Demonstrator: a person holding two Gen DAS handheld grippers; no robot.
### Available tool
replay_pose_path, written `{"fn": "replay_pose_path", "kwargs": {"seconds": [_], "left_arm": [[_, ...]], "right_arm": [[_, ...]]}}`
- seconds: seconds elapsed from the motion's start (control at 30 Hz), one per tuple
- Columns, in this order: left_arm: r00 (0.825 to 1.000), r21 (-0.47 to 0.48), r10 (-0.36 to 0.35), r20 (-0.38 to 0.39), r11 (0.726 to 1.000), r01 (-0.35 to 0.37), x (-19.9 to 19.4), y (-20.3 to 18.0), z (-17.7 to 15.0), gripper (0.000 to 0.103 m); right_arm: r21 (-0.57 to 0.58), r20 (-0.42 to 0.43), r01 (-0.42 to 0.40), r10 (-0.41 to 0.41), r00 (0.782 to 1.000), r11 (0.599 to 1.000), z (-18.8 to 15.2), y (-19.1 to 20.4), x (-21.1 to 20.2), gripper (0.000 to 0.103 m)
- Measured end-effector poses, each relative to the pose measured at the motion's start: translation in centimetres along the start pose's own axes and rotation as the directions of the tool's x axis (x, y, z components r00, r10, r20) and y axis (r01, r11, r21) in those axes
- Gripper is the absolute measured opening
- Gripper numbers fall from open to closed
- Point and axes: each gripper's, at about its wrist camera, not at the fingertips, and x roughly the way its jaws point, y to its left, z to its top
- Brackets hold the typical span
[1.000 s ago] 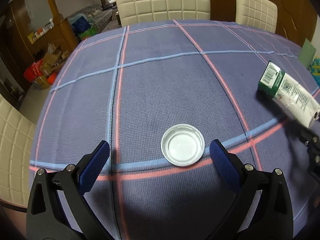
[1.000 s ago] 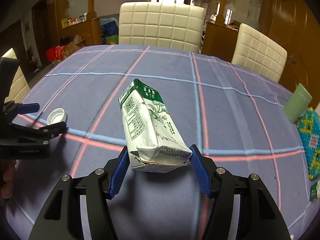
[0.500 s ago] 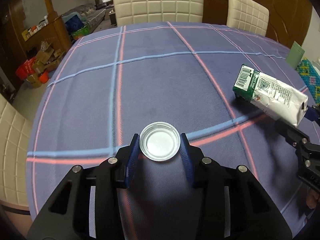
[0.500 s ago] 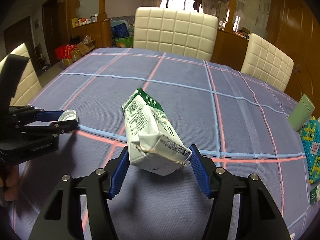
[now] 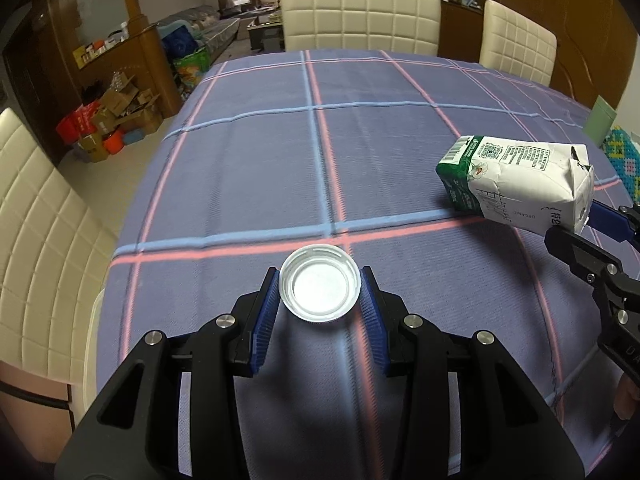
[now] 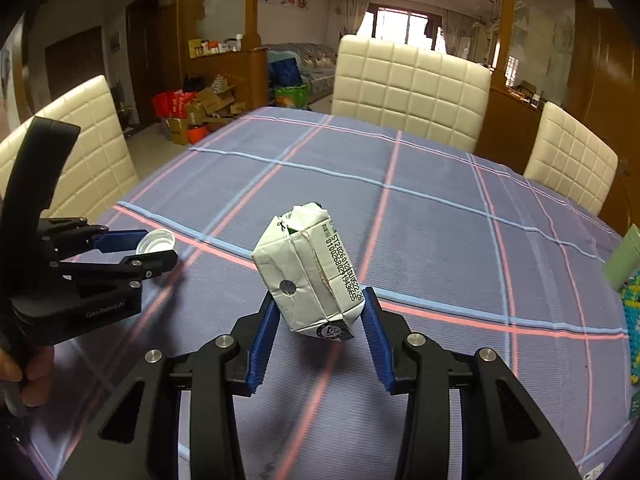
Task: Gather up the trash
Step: 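Carry the cap and milk carton over the clear bin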
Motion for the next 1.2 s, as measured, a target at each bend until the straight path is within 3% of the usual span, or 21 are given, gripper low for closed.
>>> {"fn": "replay_pose_path", "kwargs": {"seconds": [0.33,0.6,1.2], "left_arm": [[0.998,-0.019,0.023,0.050,1.000,-0.022,-2.6,2.5,-1.1,0.041],[0.994,-0.074,0.078,0.076,0.995,-0.072,-4.9,6.8,-2.6,0.041],[0.979,-0.226,0.193,0.067,0.958,-0.174,-8.1,17.4,-7.6,0.041]], "right_arm": [[-0.053,0.048,-0.032,0.035,0.998,0.998,1.1,3.6,-1.4,0.039],[-0.128,0.074,-0.092,0.102,0.992,0.988,2.8,8.5,-1.8,0.039],[-0.285,0.035,-0.215,0.235,0.971,0.934,5.1,20.4,0.4,0.039]]}}
